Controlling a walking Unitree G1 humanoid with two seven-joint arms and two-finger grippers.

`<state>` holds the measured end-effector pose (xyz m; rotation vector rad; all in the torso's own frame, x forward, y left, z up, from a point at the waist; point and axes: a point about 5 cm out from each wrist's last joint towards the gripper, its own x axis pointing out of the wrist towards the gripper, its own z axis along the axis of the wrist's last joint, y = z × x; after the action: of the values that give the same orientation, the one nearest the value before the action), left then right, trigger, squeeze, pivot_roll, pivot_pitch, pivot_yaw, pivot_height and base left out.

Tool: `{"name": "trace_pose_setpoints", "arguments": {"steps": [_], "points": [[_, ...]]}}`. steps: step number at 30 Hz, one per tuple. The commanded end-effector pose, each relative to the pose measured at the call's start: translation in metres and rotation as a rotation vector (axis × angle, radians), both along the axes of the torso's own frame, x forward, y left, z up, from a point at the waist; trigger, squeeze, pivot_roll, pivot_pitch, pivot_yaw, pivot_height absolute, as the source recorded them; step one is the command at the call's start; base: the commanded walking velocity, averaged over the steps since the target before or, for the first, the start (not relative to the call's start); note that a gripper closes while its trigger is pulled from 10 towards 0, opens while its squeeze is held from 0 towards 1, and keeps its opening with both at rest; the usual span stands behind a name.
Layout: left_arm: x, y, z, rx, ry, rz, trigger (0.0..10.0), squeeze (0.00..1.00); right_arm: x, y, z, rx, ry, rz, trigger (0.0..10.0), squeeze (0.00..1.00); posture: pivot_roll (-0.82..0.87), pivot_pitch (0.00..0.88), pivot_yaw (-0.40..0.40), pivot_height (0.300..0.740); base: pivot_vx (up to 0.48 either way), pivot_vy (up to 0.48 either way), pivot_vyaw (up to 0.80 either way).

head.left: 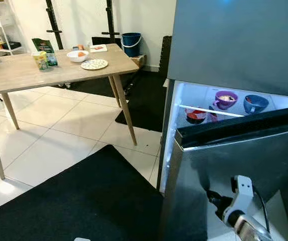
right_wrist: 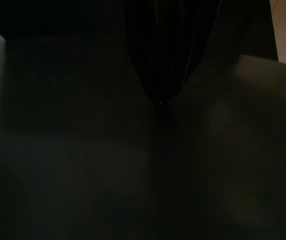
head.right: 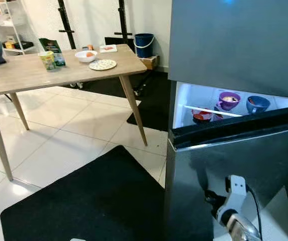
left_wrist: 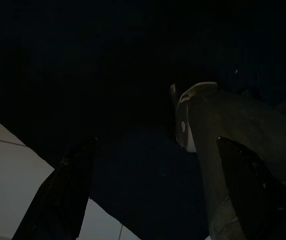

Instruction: Restocking fridge

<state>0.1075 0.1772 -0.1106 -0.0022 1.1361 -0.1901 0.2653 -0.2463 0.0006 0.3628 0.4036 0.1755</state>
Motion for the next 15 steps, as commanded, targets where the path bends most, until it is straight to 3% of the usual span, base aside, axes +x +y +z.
{"name": "trace_pose_setpoints", "arguments": {"steps": [1,6,15], "points": [[-0.02,-0.004,-0.005,-0.018,0.078,-0.031,10.0,0.0,0.02,0.009,0.019,-0.013,-0.104,0.052,10.0,0.0,-0.05,0.032,-0.001,0.74,0.0,0.0,0.0],[-0.025,-0.001,-0.006,-0.013,0.086,-0.026,10.0,0.0,0.044,0.025,0.042,-0.026,-0.192,0.114,10.0,0.0,-0.03,0.052,-0.005,0.74,0.0,0.0,0.0],[-0.043,0.004,-0.009,-0.006,0.12,-0.024,10.0,0.0,0.068,0.04,0.066,-0.058,-0.262,0.144,10.0,0.0,-0.02,0.089,-0.007,0.74,0.0,0.0,0.0]]}}
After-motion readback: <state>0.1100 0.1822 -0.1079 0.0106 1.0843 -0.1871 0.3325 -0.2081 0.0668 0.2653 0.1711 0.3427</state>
